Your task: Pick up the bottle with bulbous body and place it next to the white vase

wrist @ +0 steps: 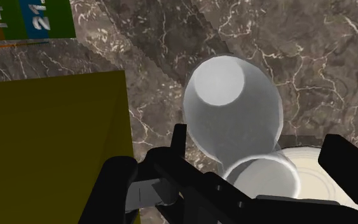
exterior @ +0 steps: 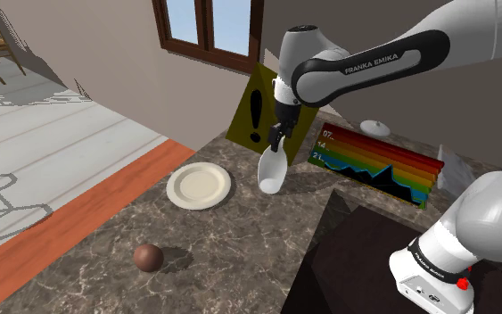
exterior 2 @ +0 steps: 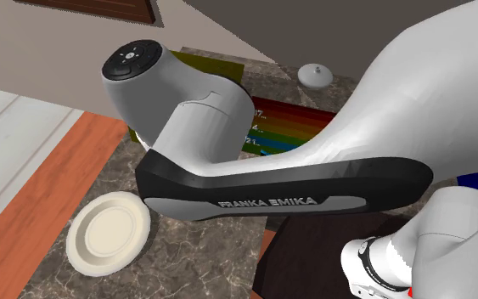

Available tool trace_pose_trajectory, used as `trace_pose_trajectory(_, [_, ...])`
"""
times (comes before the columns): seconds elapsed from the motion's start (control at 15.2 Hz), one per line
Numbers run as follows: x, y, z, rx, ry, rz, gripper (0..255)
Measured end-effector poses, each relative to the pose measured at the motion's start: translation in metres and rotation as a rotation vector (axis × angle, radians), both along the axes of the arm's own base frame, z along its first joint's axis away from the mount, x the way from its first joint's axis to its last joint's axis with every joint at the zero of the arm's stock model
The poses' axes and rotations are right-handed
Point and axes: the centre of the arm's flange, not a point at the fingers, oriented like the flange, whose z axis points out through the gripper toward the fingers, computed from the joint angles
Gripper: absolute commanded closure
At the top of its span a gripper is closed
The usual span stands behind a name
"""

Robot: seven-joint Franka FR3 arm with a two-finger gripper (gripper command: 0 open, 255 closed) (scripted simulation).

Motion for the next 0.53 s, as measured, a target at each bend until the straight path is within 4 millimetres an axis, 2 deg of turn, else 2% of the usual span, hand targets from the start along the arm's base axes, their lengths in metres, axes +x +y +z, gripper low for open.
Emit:
trace_pose_trajectory(0.33, [0.0002,-0.0003,-0.0011,0.0,-0.001,0.0,0])
trace_pose_trajectory(0.4, [0.0002,-0.0003,-0.0011,0.0,-0.001,0.0,255])
trace_pose_trajectory(0.53, [0.0002,-0.0003,-0.0009,0.0,-0.001,0.0,255])
